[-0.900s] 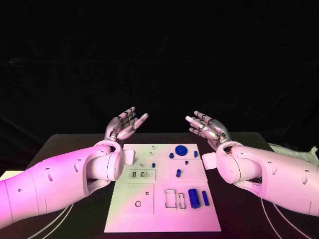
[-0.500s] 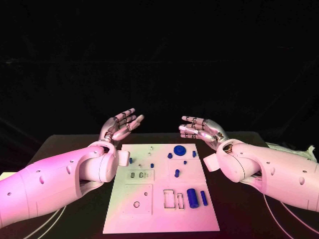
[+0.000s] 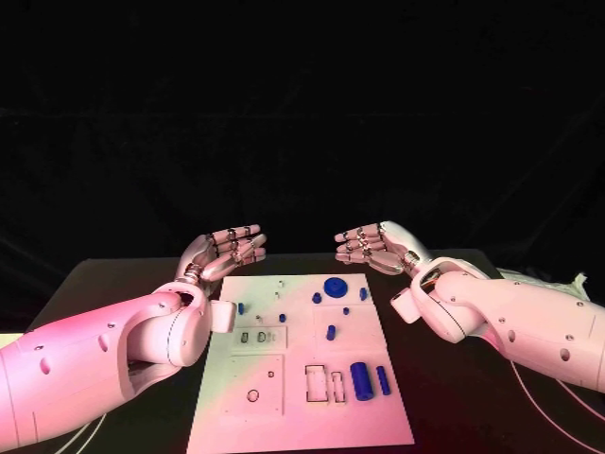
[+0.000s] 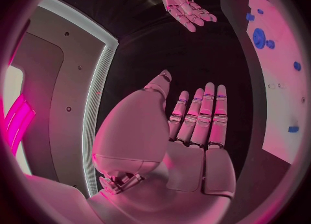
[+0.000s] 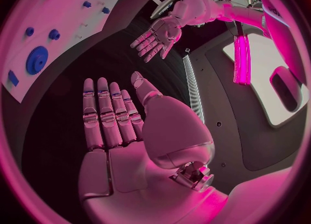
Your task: Assemble the parts on the task board
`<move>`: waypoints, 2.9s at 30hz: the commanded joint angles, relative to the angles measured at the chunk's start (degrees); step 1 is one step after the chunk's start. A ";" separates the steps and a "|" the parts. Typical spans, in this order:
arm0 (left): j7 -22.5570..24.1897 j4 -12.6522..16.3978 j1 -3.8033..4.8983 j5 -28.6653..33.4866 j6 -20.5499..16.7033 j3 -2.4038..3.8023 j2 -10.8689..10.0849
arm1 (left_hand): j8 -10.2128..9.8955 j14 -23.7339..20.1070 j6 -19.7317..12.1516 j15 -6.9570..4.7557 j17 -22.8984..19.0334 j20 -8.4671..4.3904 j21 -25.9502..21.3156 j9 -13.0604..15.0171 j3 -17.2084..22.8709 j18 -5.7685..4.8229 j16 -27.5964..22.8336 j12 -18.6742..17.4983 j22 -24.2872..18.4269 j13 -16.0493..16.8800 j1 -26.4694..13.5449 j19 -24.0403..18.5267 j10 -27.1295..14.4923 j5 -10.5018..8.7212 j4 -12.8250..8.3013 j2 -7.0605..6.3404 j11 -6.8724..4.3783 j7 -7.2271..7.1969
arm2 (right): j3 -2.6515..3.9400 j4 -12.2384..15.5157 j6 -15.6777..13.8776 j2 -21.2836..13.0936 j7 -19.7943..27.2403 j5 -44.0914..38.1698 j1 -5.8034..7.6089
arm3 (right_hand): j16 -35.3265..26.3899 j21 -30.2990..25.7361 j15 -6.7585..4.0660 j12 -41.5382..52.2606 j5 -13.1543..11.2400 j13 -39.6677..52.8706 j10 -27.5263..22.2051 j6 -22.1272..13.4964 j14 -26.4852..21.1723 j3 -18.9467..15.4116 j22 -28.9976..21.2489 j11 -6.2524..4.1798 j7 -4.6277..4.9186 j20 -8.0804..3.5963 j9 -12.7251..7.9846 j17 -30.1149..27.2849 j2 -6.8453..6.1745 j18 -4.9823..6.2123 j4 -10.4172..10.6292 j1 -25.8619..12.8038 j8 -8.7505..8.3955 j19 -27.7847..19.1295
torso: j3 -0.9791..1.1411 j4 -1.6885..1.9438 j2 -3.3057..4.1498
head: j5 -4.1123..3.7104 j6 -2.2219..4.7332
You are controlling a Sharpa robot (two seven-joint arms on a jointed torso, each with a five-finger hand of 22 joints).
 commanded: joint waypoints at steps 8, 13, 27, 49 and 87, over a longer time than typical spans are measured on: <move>-1.47 6.64 0.23 5.42 4.28 0.09 -4.03 | 1.20 4.89 5.19 -1.47 0.35 -0.70 1.64 0.19 -0.72 1.68 2.37 1.93 -0.03 0.02 1.39 3.85 4.07 -0.32 -3.65 0.90 -1.20 3.18 | 0.78 -0.98 3.61 0.25 -10.12 -26.28 1.46 | 2.49 5.22 -3.93 -1.69 -0.17 0.36 7.33 4.92 13.55 2.25 1.39 -2.06 -0.60 -4.32 0.25 2.11 -1.34 1.34 -3.17 0.44 -0.18 11.22 | -0.62 1.38 2.87 | -1.41 -0.97; -1.54 9.39 0.40 6.79 5.79 0.14 -5.63 | 1.49 6.33 6.43 -1.95 0.60 -1.15 2.17 0.16 -0.94 1.69 2.55 2.31 0.00 -0.02 1.15 5.06 5.44 -0.29 -4.23 1.28 -1.67 2.77 | 0.96 -0.85 6.68 0.88 -14.35 -36.37 2.43 | 6.46 10.74 -6.83 -1.63 -0.02 0.34 10.64 7.55 22.67 2.65 3.91 -3.92 -1.93 -7.81 0.37 5.01 -1.79 1.28 -3.60 0.53 0.25 18.69 | -0.82 1.86 3.96 | -1.87 -0.60; -1.84 14.27 0.78 7.42 8.08 0.41 -8.64 | 1.59 7.23 7.15 -2.25 0.74 -1.45 2.46 0.12 -1.00 1.68 2.54 2.43 -0.02 -0.04 0.96 5.81 6.29 -0.27 -4.54 1.62 -1.92 2.59 | 1.06 -0.70 13.50 3.73 -26.01 -58.35 4.48 | 21.67 20.46 -8.85 -2.72 -3.09 0.16 10.73 10.24 27.35 4.80 9.03 -5.72 -3.97 -10.48 0.18 16.33 -3.54 1.10 -1.72 -2.00 -0.49 24.88 | -1.49 2.93 6.98 | -2.94 -0.26; -2.12 16.45 0.88 7.44 8.72 0.60 -9.28 | 1.57 7.35 7.19 -2.28 0.76 -1.49 2.50 0.11 -1.02 1.68 2.53 2.41 -0.03 -0.05 0.88 5.91 6.36 -0.28 -4.55 1.67 -1.94 2.58 | 1.07 -1.27 17.33 5.47 -27.37 -62.50 5.24 | 51.63 43.14 -8.64 -2.75 -3.41 0.14 8.54 9.50 26.11 12.09 29.52 -5.40 -4.24 -9.79 0.20 43.61 -7.58 -0.63 3.00 -1.87 -0.50 26.35 | -1.72 4.04 9.56 | -3.40 -0.01; -2.65 16.18 0.93 7.44 9.62 0.62 -9.34 | 1.43 7.52 7.12 -2.31 0.78 -1.54 2.57 0.05 -1.16 1.67 2.46 2.28 -0.04 -0.09 0.65 6.12 6.32 -0.30 -4.59 1.63 -1.91 2.63 | 1.09 -1.89 14.11 6.37 -26.55 -62.01 5.17 | 61.36 56.50 -9.77 -2.13 -5.76 0.64 15.02 15.48 26.75 21.17 44.94 -6.91 -5.40 -10.49 1.35 53.34 -7.01 -2.22 6.60 -0.30 0.98 27.32 | -1.80 4.52 10.88 | -3.82 0.26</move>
